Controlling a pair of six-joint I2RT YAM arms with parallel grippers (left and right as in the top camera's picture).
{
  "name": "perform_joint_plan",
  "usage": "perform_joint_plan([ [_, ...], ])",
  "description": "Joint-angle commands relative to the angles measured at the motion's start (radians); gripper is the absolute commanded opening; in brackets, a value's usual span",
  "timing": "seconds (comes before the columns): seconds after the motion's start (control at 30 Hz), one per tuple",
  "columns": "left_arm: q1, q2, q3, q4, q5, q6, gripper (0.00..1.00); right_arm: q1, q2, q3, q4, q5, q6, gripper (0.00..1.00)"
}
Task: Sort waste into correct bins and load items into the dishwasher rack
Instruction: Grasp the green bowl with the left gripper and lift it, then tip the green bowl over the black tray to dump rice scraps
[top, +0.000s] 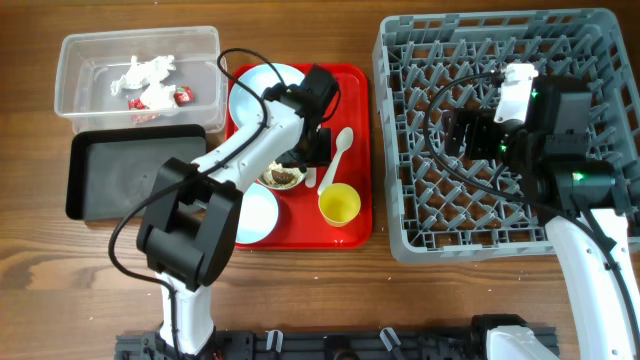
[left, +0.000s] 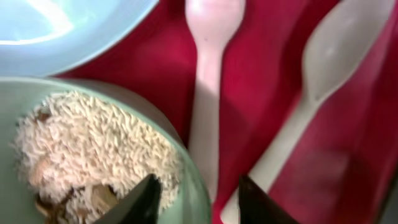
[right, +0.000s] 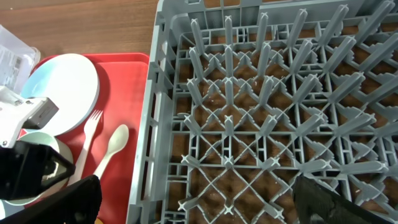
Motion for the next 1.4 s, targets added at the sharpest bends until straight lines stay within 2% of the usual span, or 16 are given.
perform_joint_plan([
  [0.0,0.003,0.002,-0.047,0.035,-0.035,-0.022,0.30,-0.001,0.006,0.015,-0.002,-0.020,-0.006,1.00],
  [0.13,0.003,0.002,-0.048,0.045,-0.035,-0.022,0.22,-0.001,0.006,0.015,-0.002,-0.019,-0.006,1.00],
  [0.2,0.003,0.002,-0.048,0.050,-0.034,-0.022,0.06,-0.001,0.006,0.015,-0.002,-0.020,-0.006,1.00],
  [0.23,0.003,0.002,-0.047,0.049,-0.025,-0.022,0.04,-0.001,0.006,0.015,-0.002,-0.019,-0.006,1.00],
  [0.37,0.009,-0.019,0.050,-0.049,0.043,-0.014,0.04,-0.001,0.006,0.015,-0.001,-0.019,-0.006,1.00],
  [0.5,0.048,-0.094,0.203,-0.158,0.173,-0.014,0.04,-0.001,0.006,0.015,-0.001,-0.020,-0.006,1.00],
  [0.63,0.124,-0.180,0.235,-0.243,0.210,-0.014,0.04,-0.001,0.006,0.015,0.002,-0.019,-0.006,1.00],
  [0.77,0.320,-0.251,0.235,-0.366,0.214,0.021,0.04,-0.001,0.006,0.015,0.003,-0.020,-0.006,1.00],
  [0.83,0.435,-0.252,0.230,-0.409,0.274,0.109,0.04,-0.001,0.006,0.015,0.003,-0.020,-0.006,1.00],
  [0.9,0.572,-0.252,0.193,-0.409,0.426,0.236,0.04,-0.001,0.006,0.015,0.002,-0.020,-0.005,1.00],
  [0.97,0.671,-0.251,0.152,-0.397,0.509,0.313,0.04,-0.001,0.006,0.015,0.002,-0.020,-0.006,1.00],
  [1.0,0.756,-0.250,0.106,-0.372,0.591,0.388,0.04,-0.001,0.006,0.015,0.002,-0.020,-0.005,1.00],
  [1.13,0.926,-0.231,-0.018,-0.289,0.763,0.518,0.04,-0.001,0.006,0.015,0.003,-0.020,-0.002,1.00],
  [1.2,1.016,-0.217,-0.108,-0.219,0.906,0.608,0.04,-0.001,0.006,0.015,0.003,-0.020,0.013,1.00],
  [1.37,1.154,-0.213,-0.269,-0.035,1.204,0.645,0.04,-0.001,0.006,0.015,0.003,-0.020,0.020,1.00],
])
